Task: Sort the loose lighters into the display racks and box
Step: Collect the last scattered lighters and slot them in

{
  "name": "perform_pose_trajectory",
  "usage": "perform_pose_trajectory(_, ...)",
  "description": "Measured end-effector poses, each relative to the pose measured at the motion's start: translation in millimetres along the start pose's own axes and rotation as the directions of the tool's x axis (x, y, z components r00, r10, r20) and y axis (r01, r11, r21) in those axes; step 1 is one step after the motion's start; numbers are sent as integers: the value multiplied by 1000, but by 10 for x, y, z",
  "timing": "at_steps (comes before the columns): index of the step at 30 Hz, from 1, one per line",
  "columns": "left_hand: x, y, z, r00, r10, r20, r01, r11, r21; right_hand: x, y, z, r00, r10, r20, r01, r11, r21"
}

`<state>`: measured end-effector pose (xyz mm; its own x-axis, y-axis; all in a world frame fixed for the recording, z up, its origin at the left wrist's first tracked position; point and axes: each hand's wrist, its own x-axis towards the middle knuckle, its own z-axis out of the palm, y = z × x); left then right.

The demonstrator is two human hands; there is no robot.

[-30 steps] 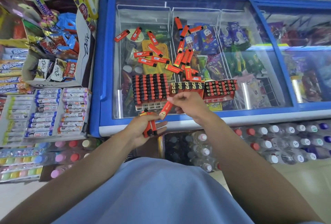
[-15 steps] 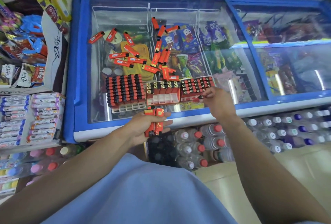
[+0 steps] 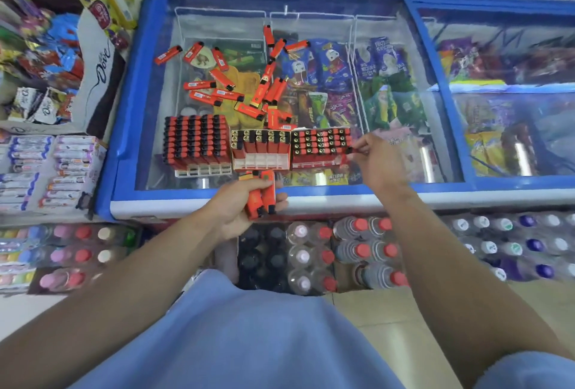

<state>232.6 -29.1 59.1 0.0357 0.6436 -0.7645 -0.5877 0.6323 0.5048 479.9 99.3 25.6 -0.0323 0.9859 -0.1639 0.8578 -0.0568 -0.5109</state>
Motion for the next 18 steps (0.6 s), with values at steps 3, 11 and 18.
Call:
perform_pose_trajectory(3, -61, -84, 60, 1000, 31, 5, -31, 999, -21, 17, 49, -33, 998, -64, 23, 63, 997, 48)
perform_pose_trajectory(11, -157, -292, 134, 997, 57, -48, -58, 998, -39, 55, 79, -130, 988, -142, 66, 138, 988, 63)
perform_pose_trajectory(18, -185, -319, 174, 996, 70, -63, -75, 995, -69, -40, 49, -173, 974, -217, 71, 219, 976, -15)
